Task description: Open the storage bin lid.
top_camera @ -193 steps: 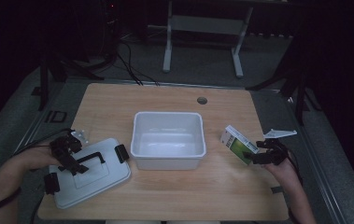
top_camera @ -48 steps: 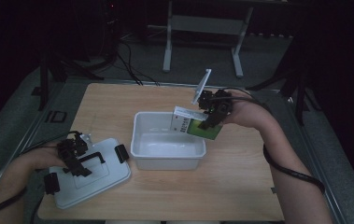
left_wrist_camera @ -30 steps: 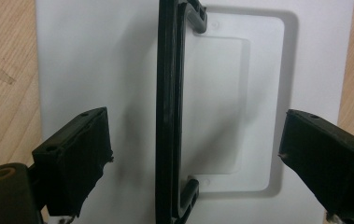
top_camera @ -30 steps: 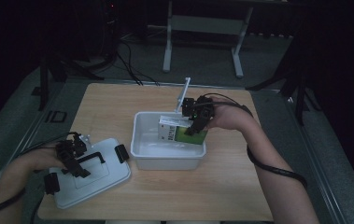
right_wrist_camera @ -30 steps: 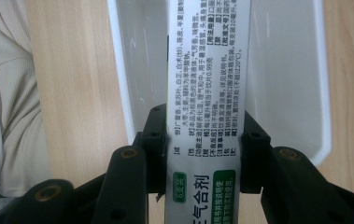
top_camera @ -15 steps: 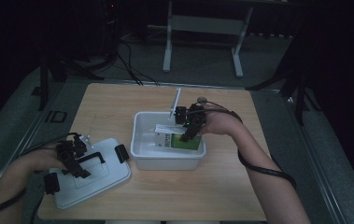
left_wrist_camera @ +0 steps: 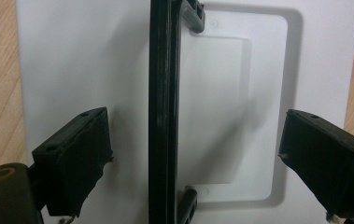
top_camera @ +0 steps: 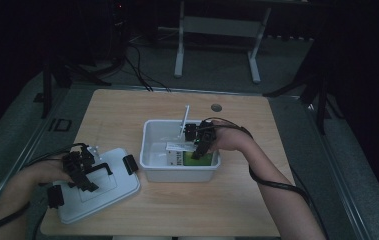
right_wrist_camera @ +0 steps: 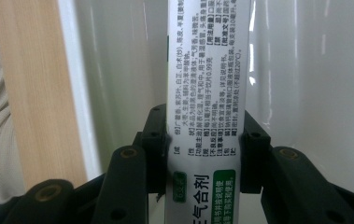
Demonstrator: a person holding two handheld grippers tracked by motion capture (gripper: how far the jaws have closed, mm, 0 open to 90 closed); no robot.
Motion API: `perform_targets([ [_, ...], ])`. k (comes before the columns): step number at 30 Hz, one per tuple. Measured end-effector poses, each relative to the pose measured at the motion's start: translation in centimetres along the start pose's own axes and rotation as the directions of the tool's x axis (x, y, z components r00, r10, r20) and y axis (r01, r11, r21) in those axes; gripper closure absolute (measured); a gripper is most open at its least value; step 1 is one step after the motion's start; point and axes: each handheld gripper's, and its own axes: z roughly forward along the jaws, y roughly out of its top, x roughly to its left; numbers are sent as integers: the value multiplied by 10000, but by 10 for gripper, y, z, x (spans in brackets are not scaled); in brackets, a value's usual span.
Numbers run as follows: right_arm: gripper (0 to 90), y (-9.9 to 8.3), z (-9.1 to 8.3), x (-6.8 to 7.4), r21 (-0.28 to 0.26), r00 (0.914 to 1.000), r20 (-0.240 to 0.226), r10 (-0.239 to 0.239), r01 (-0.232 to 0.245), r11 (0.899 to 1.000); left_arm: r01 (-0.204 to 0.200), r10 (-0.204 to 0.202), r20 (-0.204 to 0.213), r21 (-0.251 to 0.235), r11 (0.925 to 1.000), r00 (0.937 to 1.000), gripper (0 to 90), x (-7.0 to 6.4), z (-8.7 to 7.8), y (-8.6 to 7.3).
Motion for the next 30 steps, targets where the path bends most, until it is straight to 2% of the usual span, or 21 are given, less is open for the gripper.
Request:
perform_targets([
  [17,629,-5,41,-2,493,9987,-497,60,-35,9988,-49,49,-11,86,10000,10000,91,0,2,2],
  [25,621,-10,43,-3,277,9981,-566,225,-210,9994,-59,60,-37,67,10000,10000,91,-1,1,3],
  [30,598,-10,42,-2,346,9981,-483,395,-378,9987,-67,68,-49,77,9999,10000,92,-1,-1,3],
])
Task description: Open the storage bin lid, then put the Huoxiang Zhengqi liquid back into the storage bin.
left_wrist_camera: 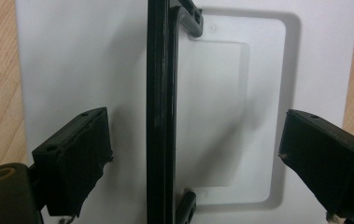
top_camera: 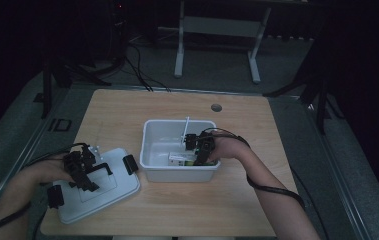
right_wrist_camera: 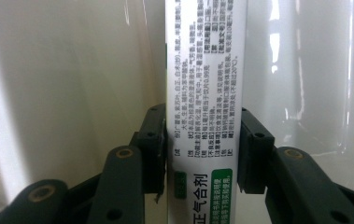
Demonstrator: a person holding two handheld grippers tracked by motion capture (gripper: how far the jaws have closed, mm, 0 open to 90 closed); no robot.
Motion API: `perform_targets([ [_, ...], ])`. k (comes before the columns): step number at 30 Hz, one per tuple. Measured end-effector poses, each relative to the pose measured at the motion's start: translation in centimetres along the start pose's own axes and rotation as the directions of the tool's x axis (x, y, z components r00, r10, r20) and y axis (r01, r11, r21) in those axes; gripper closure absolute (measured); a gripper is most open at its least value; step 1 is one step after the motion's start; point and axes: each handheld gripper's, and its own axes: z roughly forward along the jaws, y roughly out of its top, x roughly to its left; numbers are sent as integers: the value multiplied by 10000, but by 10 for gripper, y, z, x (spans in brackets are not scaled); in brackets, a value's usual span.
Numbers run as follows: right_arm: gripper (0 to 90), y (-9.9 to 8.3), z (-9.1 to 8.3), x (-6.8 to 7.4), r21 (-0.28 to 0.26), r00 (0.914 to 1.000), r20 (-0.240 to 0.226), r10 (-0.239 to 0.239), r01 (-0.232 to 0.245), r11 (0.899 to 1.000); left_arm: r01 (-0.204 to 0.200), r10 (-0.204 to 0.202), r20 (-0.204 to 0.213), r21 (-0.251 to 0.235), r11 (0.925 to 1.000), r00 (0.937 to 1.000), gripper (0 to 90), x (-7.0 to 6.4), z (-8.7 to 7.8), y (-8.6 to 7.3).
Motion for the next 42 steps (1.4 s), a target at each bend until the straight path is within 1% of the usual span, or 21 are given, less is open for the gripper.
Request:
perform_targets([
  [1,586,0,-3,0,-180,10000,17,34,-34,9998,9,-9,-4,12,10000,10000,92,0,0,0],
  [3,579,0,-8,0,-311,10000,75,25,-22,9995,31,-31,15,39,10000,10000,91,0,0,0],
  [8,560,0,-21,2,-423,9998,182,81,-73,9991,42,-41,-41,62,10000,10000,91,0,-1,-1],
  [12,544,-1,-33,3,-655,9996,270,77,-59,9978,84,-84,-66,27,10000,9999,92,-1,-4,-1],
  [16,520,-4,-47,4,-906,9985,491,225,-180,9957,129,-129,-59,-97,9999,9999,92,-1,-5,-1],
  [19,491,-8,-55,6,-1126,9981,536,315,-253,9933,181,-183,-78,-183,9997,9998,92,-1,-5,-1],
  [22,438,-13,-63,6,-1415,9968,596,532,-443,9889,377,-377,24,-243,9990,9993,92,-1,-5,-2],
  [23,403,-16,-67,6,-1596,9951,752,645,-519,9858,385,-384,50,-238,9990,9992,100,-1,-6,-1],
  [25,374,-21,-72,6,-1895,9934,756,858,-701,9794,299,-296,126,-233,9993,9995,108,-2,-7,-1],
  [27,310,-29,-78,6,-2258,9904,966,989,-749,9713,186,-185,28,-180,9997,9998,113,-3,-9,0],
  [28,305,-31,-81,6,-2368,9892,1001,1067,-805,9682,292,-292,32,-227,9993,9996,131,-4,-9,0],
  [30,260,-40,-87,5,-2735,9856,1033,1338,-1012,9565,366,-366,13,-184,9992,9993,144,-4,-10,2],
  [31,233,-47,-91,5,-2919,9839,1012,1476,-1125,9498,328,-327,32,-224,9992,9995,144,-4,-10,2],
  [33,192,-56,-94,3,-3136,9800,1097,1659,-1242,9414,189,-190,-58,-208,9996,9998,145,-5,-9,4],
  [34,189,-60,-95,3,-3195,9782,1099,1761,-1330,9382,17,-18,-63,-87,10000,10000,147,-5,-9,5],
  [35,187,-68,-96,2,-3327,9761,1076,1889,-1437,9320,-49,48,-110,-58,10000,9999,154,-6,-8,5],
  [37,146,-78,-95,2,-3413,9720,1191,2026,-1516,9277,-211,209,-256,-84,9997,9995,243,-6,-8,6],
  [39,139,-89,-93,0,-3603,9679,1064,2275,-1757,9161,-306,304,-355,-67,9995,9989,296,-7,-7,7],
  [40,139,-93,-92,0,-3615,9653,1125,2356,-1812,9146,-340,339,-388,-38,9994,9987,325,-6,-6,7],
  [41,139,-100,-89,0,-3623,9608,1263,2467,-1868,9131,-317,315,-462,-44,9995,9984,340,-6,-6,7],
  [42,139,-104,-88,-1,-3648,9587,1265,2548,-1939,9107,-317,312,-645,-66,9995,9974,340,-5,-6,8],
])
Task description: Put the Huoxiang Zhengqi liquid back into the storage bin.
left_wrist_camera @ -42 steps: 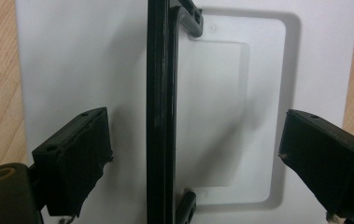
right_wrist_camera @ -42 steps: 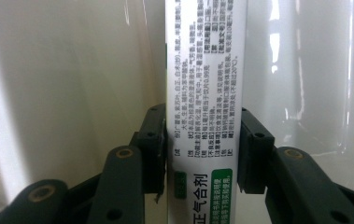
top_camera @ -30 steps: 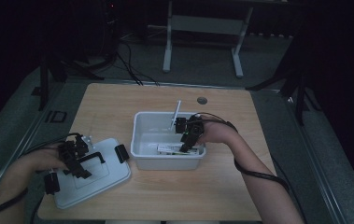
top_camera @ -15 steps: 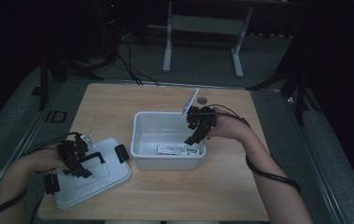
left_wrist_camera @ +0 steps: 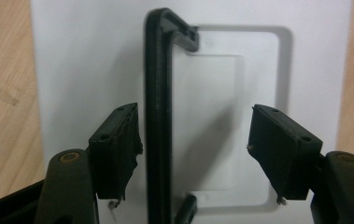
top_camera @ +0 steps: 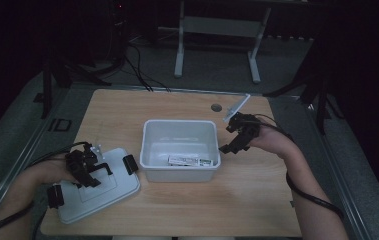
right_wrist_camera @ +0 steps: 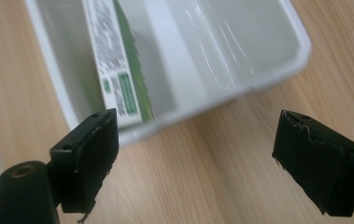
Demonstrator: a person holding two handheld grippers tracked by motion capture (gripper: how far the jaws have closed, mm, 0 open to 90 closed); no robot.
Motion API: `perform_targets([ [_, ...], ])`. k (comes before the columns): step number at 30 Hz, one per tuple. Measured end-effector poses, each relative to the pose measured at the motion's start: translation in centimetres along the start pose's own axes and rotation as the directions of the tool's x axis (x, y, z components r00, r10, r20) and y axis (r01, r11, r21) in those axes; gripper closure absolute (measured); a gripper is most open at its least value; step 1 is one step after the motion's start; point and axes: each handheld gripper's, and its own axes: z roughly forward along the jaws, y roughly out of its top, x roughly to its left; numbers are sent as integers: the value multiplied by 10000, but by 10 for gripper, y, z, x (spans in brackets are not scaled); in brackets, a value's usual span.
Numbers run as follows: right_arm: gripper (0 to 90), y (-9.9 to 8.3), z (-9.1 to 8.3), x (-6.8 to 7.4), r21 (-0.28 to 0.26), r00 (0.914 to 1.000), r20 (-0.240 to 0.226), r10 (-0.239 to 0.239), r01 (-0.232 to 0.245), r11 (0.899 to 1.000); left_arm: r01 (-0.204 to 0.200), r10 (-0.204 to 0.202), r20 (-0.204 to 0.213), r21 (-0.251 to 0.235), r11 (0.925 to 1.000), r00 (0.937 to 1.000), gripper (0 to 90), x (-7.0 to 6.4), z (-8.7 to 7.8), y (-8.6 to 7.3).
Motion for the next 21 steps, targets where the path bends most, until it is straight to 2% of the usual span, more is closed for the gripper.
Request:
perform_targets([
  [2,139,-13,0,-4,-85,9995,173,256,-255,9996,-31,31,-25,-102,9999,10000,409,2,0,0],
  [4,140,-25,2,-7,-159,9987,295,420,-415,9990,74,-74,10,-137,9999,10000,422,2,0,0],
  [5,144,-31,4,-9,-39,9979,399,520,-519,9986,-27,28,12,-137,9999,10000,492,2,0,0],
  [7,144,-42,9,-11,167,9968,555,575,-585,9981,-111,113,124,-123,9999,9999,539,2,1,0],
  [10,144,-57,17,-13,511,9945,763,722,-762,9958,-194,194,27,-80,9998,9998,620,3,2,-1],
  [13,144,-70,25,-14,562,9926,763,944,-988,9935,-63,66,145,-209,9998,9999,694,5,1,-2],
  [14,144,-74,27,-14,557,9926,689,1003,-1042,9930,72,-65,300,-224,9997,9995,727,6,1,-3],
  [17,145,-83,34,-14,591,9918,576,1142,-1176,9913,95,-79,611,-265,9996,9981,829,7,-1,-5],
  [21,144,-92,43,-13,637,9903,470,1310,-1339,9889,-29,47,704,-258,9997,9975,838,7,-1,-6],
])
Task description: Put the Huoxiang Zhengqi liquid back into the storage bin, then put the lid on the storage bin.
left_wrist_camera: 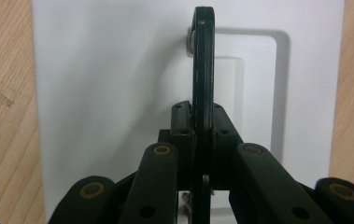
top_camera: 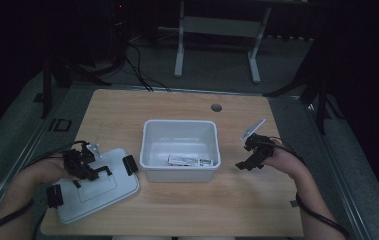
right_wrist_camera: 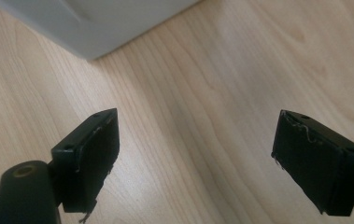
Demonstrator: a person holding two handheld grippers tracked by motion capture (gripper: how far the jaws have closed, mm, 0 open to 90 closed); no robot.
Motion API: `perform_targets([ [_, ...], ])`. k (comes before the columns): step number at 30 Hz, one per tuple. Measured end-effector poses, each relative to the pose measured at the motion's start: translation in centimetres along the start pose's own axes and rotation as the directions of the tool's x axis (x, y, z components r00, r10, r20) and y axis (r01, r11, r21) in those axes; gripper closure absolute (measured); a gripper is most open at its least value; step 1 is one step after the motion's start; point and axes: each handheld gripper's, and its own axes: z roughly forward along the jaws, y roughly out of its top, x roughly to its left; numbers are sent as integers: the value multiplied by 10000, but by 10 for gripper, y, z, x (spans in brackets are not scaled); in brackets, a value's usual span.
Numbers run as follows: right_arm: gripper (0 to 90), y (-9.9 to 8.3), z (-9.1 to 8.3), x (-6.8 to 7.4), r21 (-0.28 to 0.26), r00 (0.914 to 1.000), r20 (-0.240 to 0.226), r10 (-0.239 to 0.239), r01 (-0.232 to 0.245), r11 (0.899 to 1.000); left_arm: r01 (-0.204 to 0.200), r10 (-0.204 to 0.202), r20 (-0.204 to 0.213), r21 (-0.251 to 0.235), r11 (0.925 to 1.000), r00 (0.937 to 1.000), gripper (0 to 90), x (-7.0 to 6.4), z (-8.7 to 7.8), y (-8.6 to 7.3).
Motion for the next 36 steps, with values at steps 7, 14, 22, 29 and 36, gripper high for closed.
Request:
perform_targets([
  [7,145,-9,10,2,192,9999,-130,106,-103,9998,69,-69,-17,50,10000,10000,839,0,-18,-6],
  [14,145,-14,11,4,110,9997,-182,161,-159,9998,99,-106,-368,-205,9997,9993,839,-3,-51,-7],
  [22,144,-18,11,5,64,9997,-182,174,-172,9998,-65,49,-780,-205,9998,9969,839,-8,-83,5],
  [29,145,-19,12,6,72,9999,-144,95,-94,9999,-373,335,-1116,-320,9988,9932,839,-13,-114,22],
  [36,145,-20,12,7,32,9998,-142,103,-103,9999,-721,664,-1304,-395,9966,9892,839,-19,-132,43],
])
